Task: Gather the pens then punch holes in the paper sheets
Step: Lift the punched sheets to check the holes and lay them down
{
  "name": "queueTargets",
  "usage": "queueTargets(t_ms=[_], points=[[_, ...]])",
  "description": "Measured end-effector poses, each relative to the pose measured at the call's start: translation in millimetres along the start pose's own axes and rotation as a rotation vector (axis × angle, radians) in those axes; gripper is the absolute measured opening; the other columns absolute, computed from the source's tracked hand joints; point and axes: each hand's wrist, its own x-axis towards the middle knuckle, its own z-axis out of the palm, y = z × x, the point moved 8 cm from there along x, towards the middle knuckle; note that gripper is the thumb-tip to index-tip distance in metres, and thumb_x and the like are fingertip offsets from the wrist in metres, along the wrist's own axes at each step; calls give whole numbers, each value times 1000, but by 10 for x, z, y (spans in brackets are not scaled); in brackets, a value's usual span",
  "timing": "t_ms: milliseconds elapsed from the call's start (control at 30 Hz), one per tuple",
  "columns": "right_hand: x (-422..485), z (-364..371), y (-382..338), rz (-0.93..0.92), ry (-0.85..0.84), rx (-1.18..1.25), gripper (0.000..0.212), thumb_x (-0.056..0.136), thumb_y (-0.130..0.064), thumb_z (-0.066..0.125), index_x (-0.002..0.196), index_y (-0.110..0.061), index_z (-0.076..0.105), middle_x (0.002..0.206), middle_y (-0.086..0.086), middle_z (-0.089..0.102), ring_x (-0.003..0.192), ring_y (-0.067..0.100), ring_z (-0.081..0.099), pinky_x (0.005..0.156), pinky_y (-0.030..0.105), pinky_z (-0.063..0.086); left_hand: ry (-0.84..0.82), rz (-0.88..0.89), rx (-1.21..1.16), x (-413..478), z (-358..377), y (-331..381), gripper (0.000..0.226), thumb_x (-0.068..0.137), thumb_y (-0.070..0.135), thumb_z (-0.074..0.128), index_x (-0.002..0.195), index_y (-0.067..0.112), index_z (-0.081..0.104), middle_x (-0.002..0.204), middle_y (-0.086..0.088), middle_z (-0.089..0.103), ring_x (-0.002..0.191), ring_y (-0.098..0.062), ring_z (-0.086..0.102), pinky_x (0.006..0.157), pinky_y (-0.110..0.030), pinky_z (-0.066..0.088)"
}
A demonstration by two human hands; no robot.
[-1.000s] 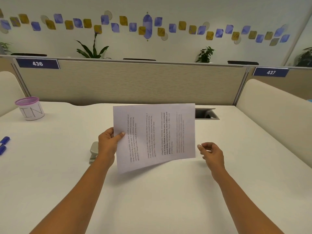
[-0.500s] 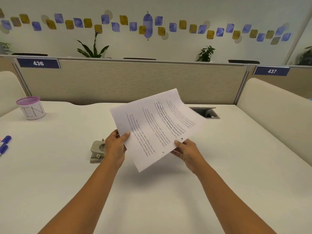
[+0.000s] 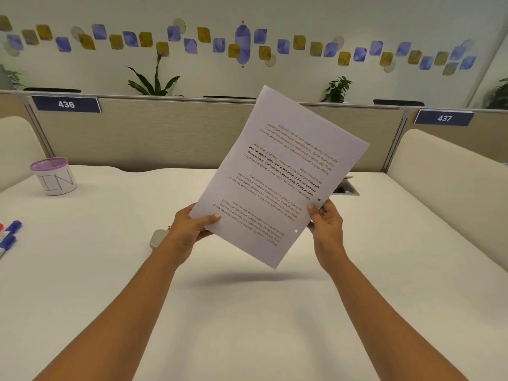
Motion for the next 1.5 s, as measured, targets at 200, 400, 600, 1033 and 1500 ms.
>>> queueTargets(t_ms=[200,400,600,1033,1500], points=[[73,-54,-142,-72,38,6,24,96,-8,45,97,-28,60,96,-12,69,84,0,67,70,17,54,50,47,210,3,-49,52,33,74,-2,70,106,6,63,101,-10,68,90,-27,62,83,-35,50],[61,24,-166,-109,8,-29,20,97,-13,44,91,-26,58,84,-22,71,74,-3,66,60,13,52,4,106,147,14,72,122,17,81,-3,64,89,12,65,90,-5,70,83,-23,65,74,-29,53],[51,25,-154,-106,13,-46,17,96,-15,47,94,-28,58,91,-16,69,75,-3,66,60,13,53,21,176,128,36,66,182,20,80,2,67,93,17,66,93,-1,71,85,-20,67,79,-32,53],[-22,-7,61,6,3,-121,12,94,-18,51,105,-16,57,99,-2,67,85,14,65,71,25,56,2,211,70,4,115,180,26,82,0,63,104,14,65,93,4,70,82,-13,68,74,-25,55],[-122,-330,555,245,52,-395,39,84,-29,66,116,-12,51,108,5,64,101,22,60,81,28,42,67,229,-20,-34,79,90,23,82,2,63,102,13,66,75,14,74,71,-8,68,70,-24,57]])
